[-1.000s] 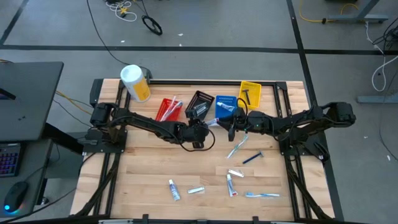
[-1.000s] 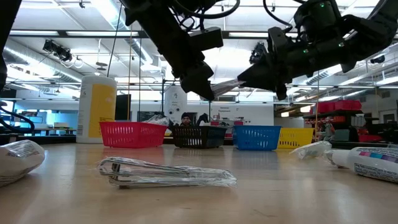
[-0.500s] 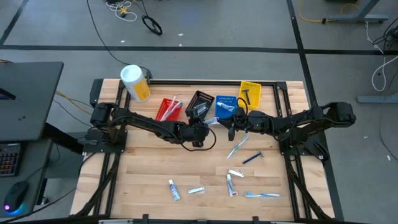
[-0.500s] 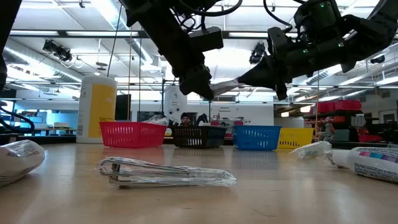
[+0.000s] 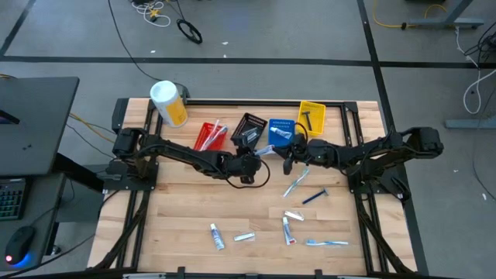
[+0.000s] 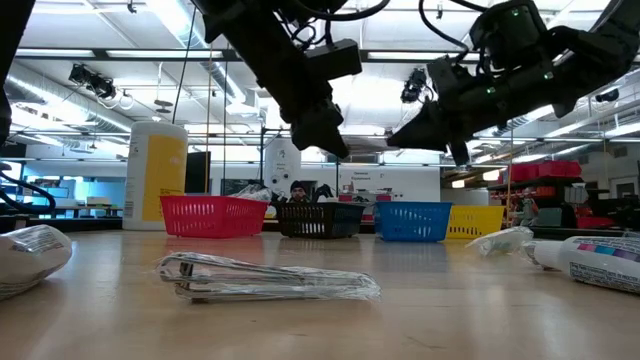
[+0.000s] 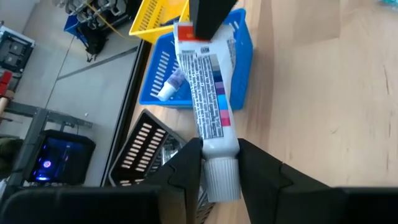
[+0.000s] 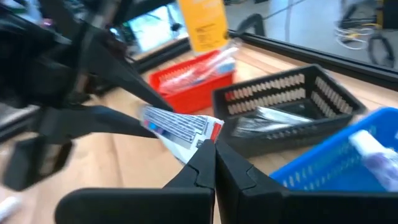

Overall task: Pick & Place Travel size toiletries
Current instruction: Put the purple toothpaste into the blue bin

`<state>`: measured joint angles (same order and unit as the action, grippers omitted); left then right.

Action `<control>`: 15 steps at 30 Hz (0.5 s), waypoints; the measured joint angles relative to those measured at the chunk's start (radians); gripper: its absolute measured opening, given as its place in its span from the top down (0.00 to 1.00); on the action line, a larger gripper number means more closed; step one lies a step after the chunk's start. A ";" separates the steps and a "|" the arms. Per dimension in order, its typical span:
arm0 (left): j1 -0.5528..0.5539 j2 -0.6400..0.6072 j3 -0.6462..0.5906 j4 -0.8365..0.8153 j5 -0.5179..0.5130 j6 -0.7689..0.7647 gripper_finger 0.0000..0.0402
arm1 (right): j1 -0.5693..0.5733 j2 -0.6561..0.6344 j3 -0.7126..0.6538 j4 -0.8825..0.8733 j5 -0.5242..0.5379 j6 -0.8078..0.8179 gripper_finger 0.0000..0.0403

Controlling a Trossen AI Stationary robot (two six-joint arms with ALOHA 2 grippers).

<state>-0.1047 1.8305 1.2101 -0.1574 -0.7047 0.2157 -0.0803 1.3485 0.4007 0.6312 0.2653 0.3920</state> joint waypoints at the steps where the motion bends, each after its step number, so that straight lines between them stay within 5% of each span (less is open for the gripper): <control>1: 0.000 0.000 0.000 -0.002 0.002 0.000 0.75 | 0.001 0.000 0.000 -0.008 0.014 0.000 1.00; 15: 0.018 0.002 -0.003 -0.031 -0.009 -0.045 0.52 | -0.005 -0.016 0.000 -0.021 0.124 -0.042 1.00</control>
<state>-0.0867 1.8328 1.2068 -0.1885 -0.7134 0.1708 -0.0853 1.3326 0.4007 0.6101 0.3896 0.3495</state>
